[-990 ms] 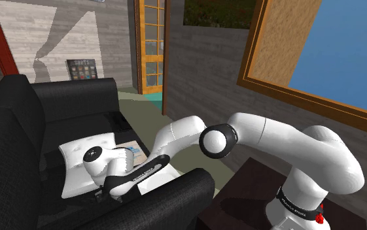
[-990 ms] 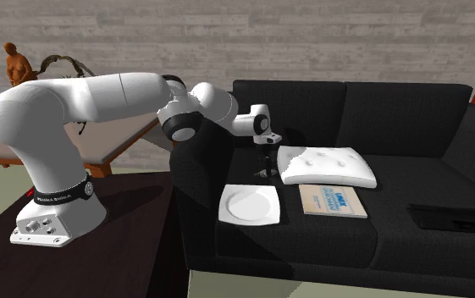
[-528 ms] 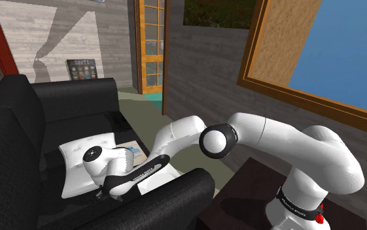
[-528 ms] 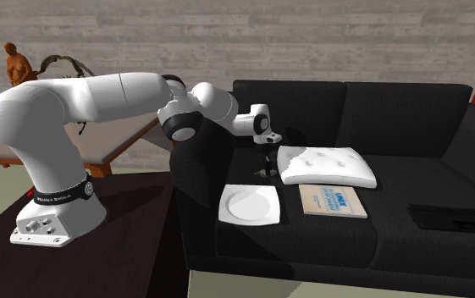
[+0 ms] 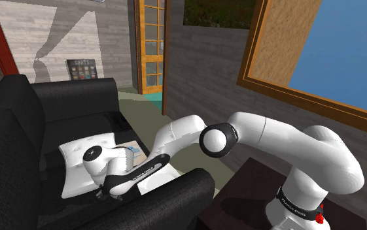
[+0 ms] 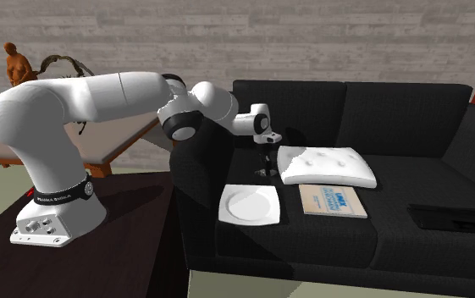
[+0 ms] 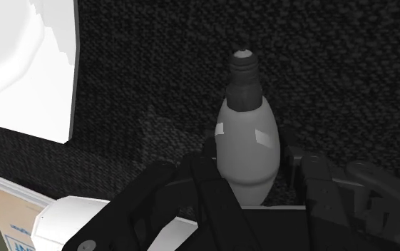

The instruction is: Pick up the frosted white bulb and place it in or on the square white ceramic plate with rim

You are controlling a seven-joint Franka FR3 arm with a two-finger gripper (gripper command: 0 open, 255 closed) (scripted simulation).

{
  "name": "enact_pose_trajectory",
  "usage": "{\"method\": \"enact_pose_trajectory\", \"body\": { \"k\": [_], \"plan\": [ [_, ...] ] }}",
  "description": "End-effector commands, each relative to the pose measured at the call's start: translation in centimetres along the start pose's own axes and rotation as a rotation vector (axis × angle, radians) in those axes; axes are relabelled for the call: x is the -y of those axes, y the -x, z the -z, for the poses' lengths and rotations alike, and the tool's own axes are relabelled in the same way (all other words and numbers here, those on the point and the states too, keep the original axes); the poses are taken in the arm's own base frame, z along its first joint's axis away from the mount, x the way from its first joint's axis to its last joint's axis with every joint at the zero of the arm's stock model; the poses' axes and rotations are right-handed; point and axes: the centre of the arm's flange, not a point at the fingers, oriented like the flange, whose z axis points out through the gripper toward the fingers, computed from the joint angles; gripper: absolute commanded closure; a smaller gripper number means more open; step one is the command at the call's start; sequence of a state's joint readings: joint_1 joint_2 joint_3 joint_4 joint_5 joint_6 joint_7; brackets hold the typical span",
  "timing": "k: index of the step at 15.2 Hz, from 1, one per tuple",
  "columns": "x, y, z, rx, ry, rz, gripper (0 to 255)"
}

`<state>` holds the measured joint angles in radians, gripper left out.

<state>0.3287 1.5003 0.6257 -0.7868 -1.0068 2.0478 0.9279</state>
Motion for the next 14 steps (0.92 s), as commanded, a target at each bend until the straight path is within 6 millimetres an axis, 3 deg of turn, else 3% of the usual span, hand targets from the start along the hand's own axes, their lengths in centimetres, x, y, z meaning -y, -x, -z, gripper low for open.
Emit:
{"method": "enact_pose_trajectory", "body": {
  "k": [1, 14],
  "plan": [
    [-0.2, -0.1, 0.7, 0.001, 0.002, 0.0, 255],
    [-1.5, -0.9, 7.3, 0.001, 0.002, 0.0, 255]
  ]
}}
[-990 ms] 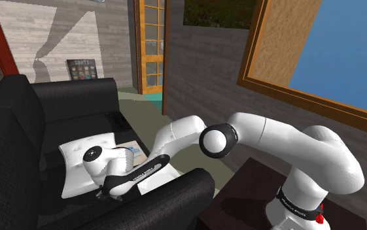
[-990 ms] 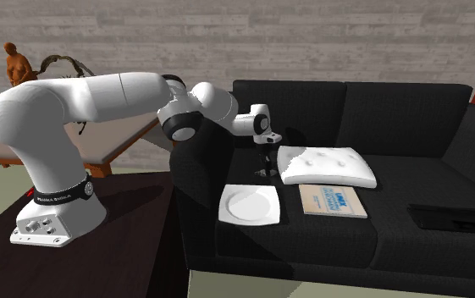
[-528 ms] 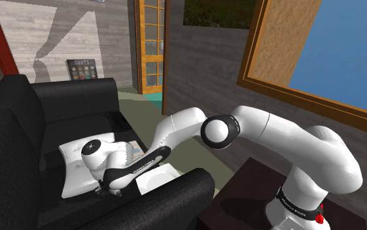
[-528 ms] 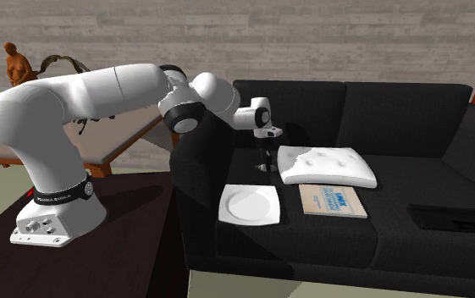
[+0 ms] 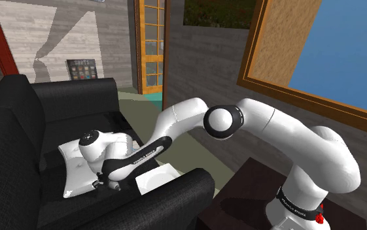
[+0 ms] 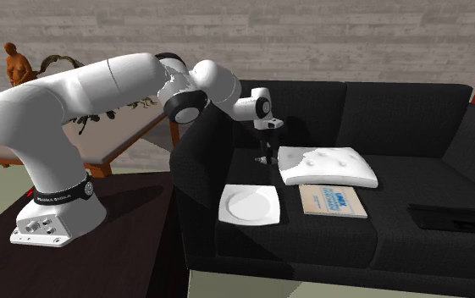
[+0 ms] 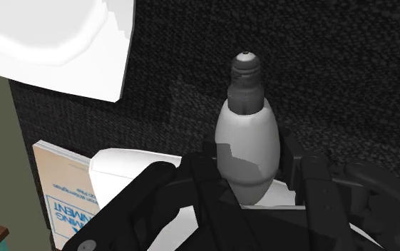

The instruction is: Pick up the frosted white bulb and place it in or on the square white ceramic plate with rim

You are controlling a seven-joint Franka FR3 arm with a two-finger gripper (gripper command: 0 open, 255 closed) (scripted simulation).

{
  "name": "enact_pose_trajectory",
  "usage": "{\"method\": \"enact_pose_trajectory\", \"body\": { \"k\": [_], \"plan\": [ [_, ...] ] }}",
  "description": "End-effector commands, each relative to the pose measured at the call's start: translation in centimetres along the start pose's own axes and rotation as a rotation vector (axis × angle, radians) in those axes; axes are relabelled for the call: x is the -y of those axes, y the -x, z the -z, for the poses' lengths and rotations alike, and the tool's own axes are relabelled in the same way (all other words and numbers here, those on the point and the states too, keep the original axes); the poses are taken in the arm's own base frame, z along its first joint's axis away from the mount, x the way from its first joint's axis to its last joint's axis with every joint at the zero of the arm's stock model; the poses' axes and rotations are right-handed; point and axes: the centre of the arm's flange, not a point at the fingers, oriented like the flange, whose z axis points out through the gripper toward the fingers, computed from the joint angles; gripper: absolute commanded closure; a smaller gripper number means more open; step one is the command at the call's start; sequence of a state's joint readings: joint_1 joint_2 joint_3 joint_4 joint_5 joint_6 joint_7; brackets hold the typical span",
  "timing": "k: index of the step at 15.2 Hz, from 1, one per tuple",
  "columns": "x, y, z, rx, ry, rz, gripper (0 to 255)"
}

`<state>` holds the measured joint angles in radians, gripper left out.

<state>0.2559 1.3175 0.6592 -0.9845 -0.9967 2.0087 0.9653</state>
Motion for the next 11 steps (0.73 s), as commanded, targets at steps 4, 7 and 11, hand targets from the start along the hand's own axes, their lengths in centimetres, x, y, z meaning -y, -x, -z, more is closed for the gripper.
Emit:
{"method": "enact_pose_trajectory", "body": {
  "k": [4, 7, 11],
  "plan": [
    [-0.5, -0.3, 2.5, 0.0, 0.0, 0.0, 255],
    [-3.9, 1.7, 2.1, 0.0, 0.0, 0.0, 255],
    [-8.4, 4.4, 1.5, 0.0, 0.0, 0.0, 255]
  ]
}}
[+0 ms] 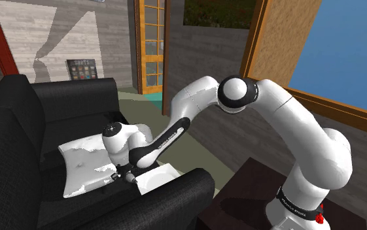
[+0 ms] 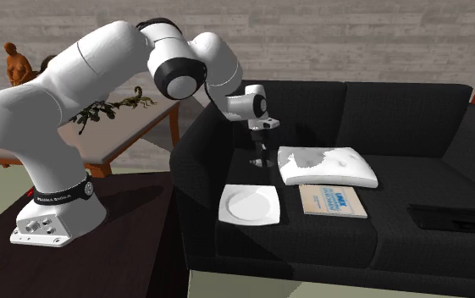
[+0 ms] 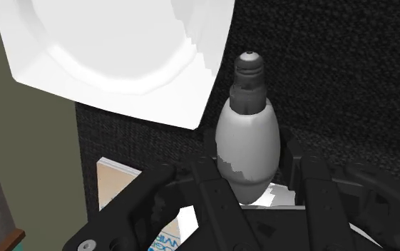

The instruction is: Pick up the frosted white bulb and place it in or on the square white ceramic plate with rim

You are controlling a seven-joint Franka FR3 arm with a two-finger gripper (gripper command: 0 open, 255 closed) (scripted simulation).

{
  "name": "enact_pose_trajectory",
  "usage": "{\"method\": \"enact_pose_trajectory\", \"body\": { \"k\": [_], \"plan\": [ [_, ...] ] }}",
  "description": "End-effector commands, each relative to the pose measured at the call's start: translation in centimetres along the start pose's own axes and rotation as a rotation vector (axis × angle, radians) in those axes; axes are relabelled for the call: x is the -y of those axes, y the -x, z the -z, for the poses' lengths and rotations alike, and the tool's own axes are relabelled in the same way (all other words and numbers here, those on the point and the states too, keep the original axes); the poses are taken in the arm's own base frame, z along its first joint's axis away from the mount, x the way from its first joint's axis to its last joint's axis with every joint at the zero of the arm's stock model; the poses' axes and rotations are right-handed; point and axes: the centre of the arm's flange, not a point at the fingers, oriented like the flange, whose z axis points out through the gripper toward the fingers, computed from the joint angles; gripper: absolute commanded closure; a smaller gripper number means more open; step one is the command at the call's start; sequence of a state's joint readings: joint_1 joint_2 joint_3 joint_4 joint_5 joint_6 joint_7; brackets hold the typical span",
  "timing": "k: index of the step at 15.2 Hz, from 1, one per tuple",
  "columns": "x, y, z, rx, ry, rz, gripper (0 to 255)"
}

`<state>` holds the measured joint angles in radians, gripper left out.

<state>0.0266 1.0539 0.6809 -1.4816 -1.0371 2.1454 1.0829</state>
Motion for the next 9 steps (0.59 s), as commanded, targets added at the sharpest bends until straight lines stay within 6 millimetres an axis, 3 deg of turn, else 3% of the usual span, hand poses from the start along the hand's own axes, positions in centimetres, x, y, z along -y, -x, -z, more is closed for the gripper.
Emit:
{"method": "enact_pose_trajectory", "body": {
  "k": [1, 9],
  "plan": [
    [-2.4, 1.4, -0.3, 0.001, 0.0, 0.0, 255],
    [-11.5, 6.8, -1.4, 0.001, 0.0, 0.0, 255]
  ]
}}
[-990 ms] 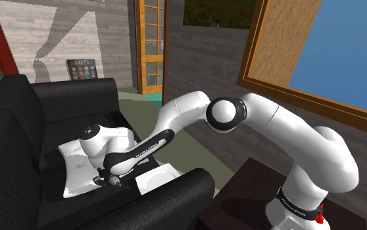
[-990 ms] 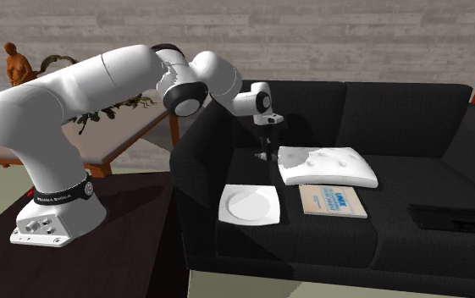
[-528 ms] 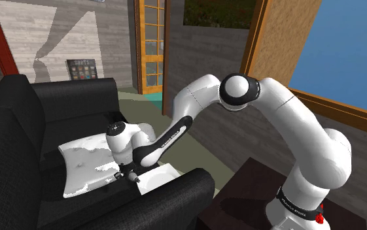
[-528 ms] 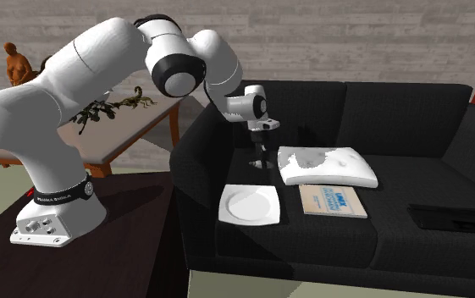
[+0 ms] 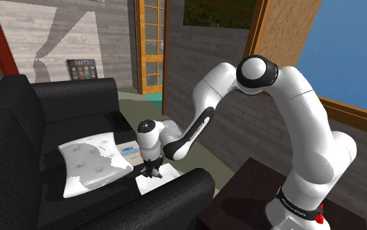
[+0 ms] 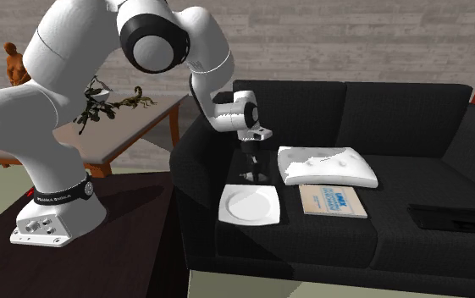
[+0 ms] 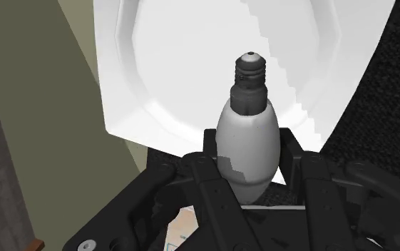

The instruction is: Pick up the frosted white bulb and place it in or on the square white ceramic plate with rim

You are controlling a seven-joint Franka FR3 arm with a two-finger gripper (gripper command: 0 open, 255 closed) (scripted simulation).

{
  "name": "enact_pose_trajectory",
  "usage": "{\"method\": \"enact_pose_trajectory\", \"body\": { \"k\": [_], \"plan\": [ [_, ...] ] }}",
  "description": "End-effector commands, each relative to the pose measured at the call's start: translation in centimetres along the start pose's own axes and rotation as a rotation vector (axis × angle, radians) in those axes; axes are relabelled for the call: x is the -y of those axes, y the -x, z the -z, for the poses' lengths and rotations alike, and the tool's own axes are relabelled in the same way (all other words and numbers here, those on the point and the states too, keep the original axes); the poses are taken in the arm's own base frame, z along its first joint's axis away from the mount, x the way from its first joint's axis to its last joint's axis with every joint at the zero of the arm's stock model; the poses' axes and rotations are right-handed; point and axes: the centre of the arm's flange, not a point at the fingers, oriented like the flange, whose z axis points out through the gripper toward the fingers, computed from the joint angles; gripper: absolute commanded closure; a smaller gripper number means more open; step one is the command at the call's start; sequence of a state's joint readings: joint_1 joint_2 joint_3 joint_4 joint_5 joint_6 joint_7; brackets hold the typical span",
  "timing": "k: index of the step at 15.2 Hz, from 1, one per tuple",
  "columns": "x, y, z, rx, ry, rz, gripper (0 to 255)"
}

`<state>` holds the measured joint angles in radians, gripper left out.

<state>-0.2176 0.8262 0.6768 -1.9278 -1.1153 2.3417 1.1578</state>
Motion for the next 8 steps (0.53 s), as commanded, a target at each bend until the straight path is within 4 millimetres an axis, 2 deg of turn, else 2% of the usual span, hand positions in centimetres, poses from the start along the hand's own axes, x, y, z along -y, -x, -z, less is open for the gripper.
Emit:
{"method": "enact_pose_trajectory", "body": {
  "k": [1, 2, 3, 8],
  "plan": [
    [-2.2, 1.3, -0.1, 0.001, -0.001, 0.0, 255],
    [-3.4, 2.0, -0.2, 0.001, -0.001, 0.0, 255],
    [-3.7, 2.2, -0.3, 0.001, -0.001, 0.0, 255],
    [-3.1, 2.5, -2.9, 0.001, -0.001, 0.0, 255]
  ]
}}
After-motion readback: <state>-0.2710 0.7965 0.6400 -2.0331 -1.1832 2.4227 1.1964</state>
